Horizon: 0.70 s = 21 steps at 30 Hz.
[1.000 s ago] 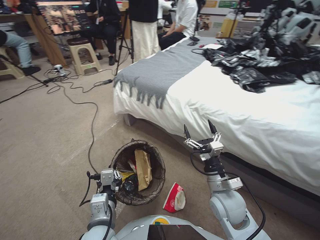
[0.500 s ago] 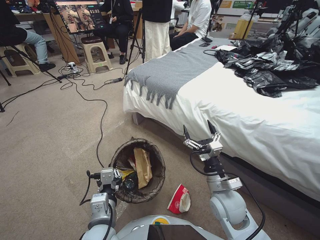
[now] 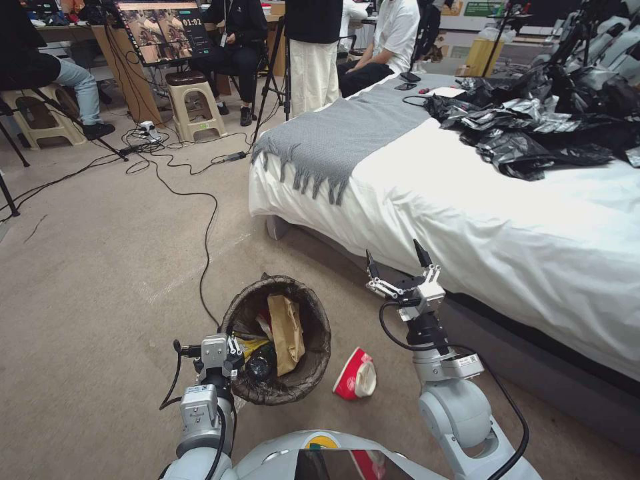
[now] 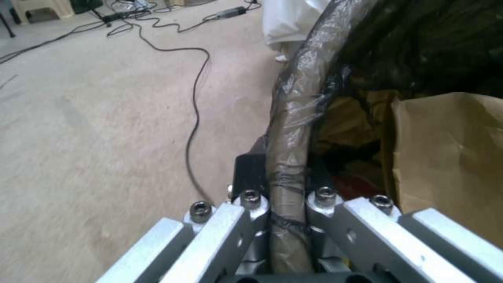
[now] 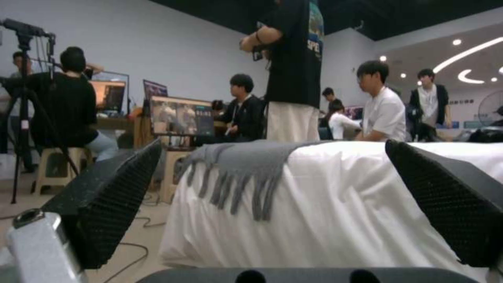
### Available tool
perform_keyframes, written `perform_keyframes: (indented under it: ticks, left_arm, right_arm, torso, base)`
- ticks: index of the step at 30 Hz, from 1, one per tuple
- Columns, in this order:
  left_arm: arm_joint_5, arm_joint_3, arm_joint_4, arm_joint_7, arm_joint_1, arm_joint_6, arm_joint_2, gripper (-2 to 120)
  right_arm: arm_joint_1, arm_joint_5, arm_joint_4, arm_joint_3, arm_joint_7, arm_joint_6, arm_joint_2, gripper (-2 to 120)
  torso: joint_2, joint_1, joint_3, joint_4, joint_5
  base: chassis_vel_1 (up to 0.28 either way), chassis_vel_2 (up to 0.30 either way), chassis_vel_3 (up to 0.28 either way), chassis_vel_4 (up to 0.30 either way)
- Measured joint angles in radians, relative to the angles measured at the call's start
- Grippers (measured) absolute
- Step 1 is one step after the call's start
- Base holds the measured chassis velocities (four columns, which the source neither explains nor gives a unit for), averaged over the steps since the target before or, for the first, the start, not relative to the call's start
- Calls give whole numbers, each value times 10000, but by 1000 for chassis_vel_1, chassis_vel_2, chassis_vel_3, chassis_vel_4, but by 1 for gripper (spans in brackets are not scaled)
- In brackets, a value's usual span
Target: Pick up the trash bin, then pick up the garbage from the floor and place it into the trash bin.
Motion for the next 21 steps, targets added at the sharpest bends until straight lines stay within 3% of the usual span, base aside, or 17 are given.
perform_keyframes:
  ticks: [6, 21]
  left_arm:
    - [-17, -1, 21, -5, -5, 2, -5, 0]
    - [-177, -115, -105, -7, -89, 27, -15, 0]
  right_arm:
    - [124, -9, -104, -8, -54, 345, 37, 100]
    - [371, -146, -196, -29, 71, 285, -46, 100]
  torso:
    - [1, -2, -3, -1, 2]
    - [0, 0, 1, 1, 1]
  base:
    - [122, -118, -137, 108]
    - [-7, 4, 7, -6]
